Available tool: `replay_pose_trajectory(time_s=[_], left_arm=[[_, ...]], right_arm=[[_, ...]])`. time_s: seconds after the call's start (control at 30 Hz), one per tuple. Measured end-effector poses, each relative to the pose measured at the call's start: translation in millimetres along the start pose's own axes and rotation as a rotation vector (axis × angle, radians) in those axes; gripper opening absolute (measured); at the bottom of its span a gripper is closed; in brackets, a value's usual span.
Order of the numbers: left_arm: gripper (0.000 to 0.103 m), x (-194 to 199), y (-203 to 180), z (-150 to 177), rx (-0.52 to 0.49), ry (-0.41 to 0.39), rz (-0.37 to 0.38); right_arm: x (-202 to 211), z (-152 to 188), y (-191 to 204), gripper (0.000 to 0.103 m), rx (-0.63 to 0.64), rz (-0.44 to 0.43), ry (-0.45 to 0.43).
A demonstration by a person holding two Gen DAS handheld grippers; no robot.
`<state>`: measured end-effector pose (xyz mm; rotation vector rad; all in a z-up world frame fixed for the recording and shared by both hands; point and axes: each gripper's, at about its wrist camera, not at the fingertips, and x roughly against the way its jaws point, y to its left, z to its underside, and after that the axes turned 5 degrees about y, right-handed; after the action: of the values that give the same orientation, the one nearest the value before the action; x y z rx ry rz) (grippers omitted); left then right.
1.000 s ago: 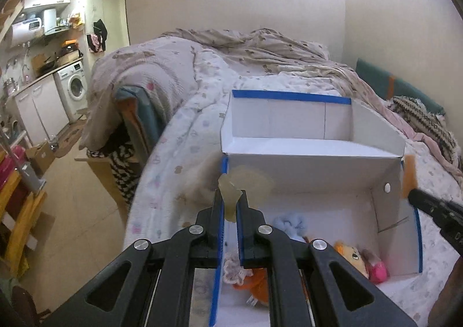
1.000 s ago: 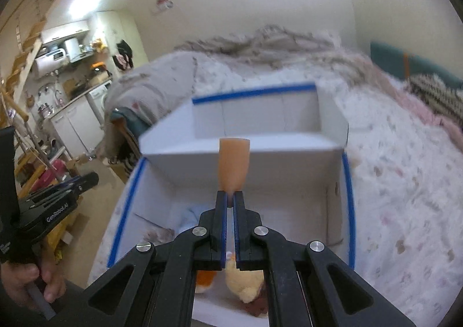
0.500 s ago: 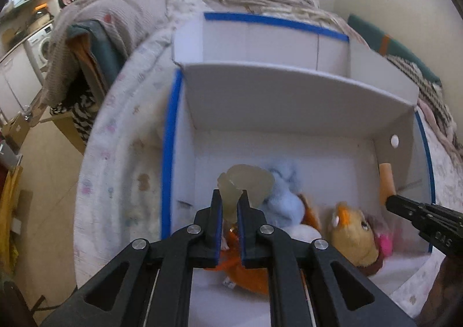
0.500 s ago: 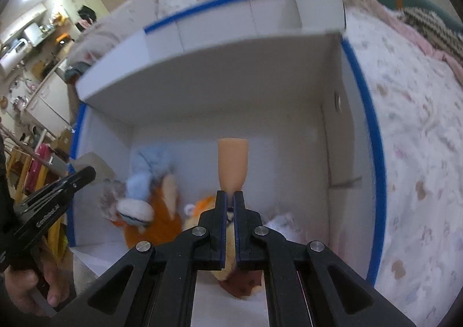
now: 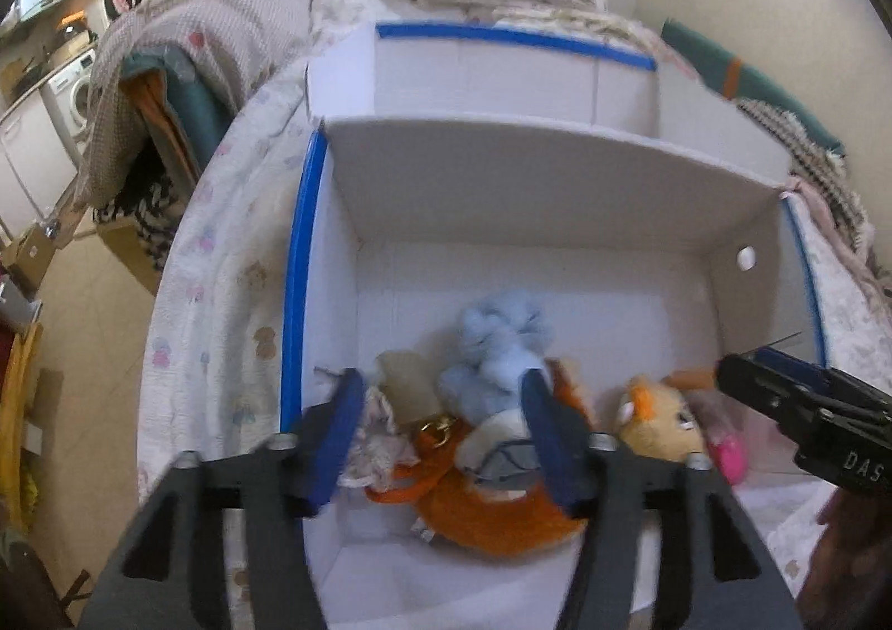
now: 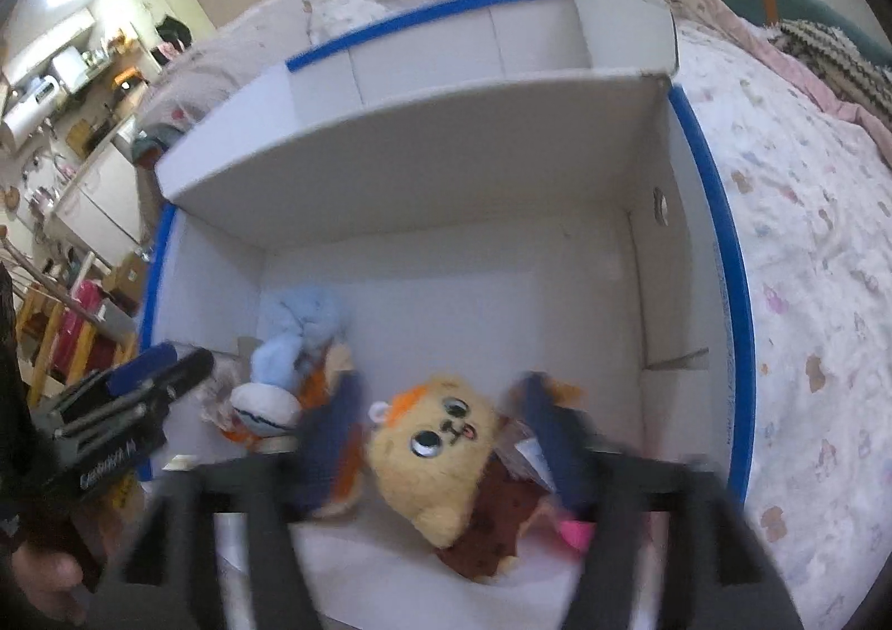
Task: Organize soft objects
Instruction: 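Open the right tool to drop the peg into the box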
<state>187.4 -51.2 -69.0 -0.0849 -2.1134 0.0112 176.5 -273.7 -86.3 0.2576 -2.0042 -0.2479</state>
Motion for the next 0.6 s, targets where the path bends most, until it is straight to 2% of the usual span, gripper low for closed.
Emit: replay_pose_trajectory(time_s=[0.1,0.17,0.3,0.37,0.5,0.6], left_arm=[[0.059,17,-6,4,-0.034,-0.052,-0.029],[0.059,29,-4,9,-0.052,-0.07,-0.008],[0.059,47,5,17,-0.06,-0.057,-0.012],[0.06,54,11,24,-0.058,-0.048,0.006],[0.069,63,26,41,-0.026,-0.012,-0.012],[0.082,66,38,55,0.027,0.018,-0.021]], right_arm=[[9,0,6,0.071,0.002,-0.027,-0.047],[14,3,10,0.074,0.017,-0.017,-0.064],[28,10,14,0.103,0.014,-0.003,-0.106],[34,14,15,0.103,-0.002,-0.025,-0.1],[37,28,22,0.103,-0.001,-0.034,-0.022],[44,43,29,0.103,-0.002,-0.044,0.017]])
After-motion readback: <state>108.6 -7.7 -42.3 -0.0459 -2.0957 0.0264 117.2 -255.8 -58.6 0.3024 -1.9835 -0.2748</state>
